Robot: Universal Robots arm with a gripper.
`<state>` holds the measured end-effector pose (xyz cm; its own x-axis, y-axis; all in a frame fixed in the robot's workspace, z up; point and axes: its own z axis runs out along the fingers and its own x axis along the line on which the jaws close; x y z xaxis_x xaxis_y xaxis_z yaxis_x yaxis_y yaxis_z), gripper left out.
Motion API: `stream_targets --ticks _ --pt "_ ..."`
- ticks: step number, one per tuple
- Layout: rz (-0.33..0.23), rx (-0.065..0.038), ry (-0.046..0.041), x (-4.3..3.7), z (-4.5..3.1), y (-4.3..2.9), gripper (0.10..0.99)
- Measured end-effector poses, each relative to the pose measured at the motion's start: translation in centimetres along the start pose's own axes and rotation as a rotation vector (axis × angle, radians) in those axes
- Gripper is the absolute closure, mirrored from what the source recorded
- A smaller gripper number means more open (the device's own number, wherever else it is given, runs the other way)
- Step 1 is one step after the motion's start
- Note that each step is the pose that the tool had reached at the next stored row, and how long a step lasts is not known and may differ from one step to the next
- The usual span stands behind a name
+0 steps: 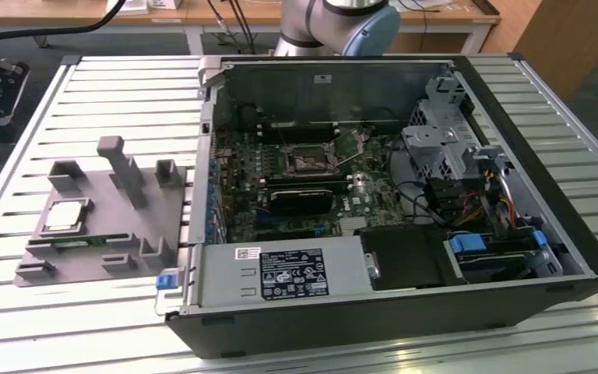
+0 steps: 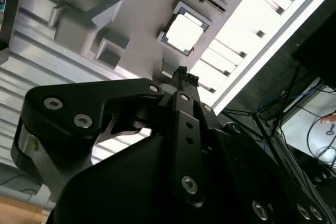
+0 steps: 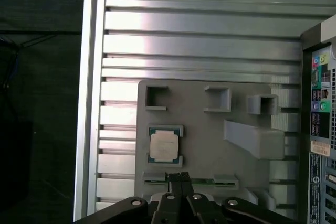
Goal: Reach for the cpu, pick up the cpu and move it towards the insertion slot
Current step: 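Reach for the cpu, then pick up the cpu and move it towards the insertion slot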
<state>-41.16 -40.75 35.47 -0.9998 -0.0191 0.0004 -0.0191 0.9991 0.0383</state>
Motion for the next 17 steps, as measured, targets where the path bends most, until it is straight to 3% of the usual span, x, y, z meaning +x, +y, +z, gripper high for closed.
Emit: stream_targets --ticks 4,5,6,9,10,12,13,15,16,17 --pt "0.0 0.0 -0.0001 0.18 0.16 -0.07 0.973" --pt "0.0 0.0 0.0001 0.2 0.25 -0.12 0.918" --pt "0.0 0.0 0.0001 0.23 0.4 -0.17 0.918" --pt "0.0 0.0 0.0001 0.27 0.93 -0.29 0.737" --pt "0.0 0.0 0.0001 0.27 1.11 -0.34 0.737" --pt "0.0 0.0 0.0001 0.28 1.47 -0.47 0.62" --pt "0.0 0.0 0.0001 0.29 1.65 -0.54 0.62" --pt "0.0 0.0 0.0001 0.3 2.0 -0.64 0.506" --pt "0.0 0.0 0.0001 0.3 2.2 -0.69 0.506" --pt "0.0 0.0 0.0 0.3 2.38 -0.72 0.447"
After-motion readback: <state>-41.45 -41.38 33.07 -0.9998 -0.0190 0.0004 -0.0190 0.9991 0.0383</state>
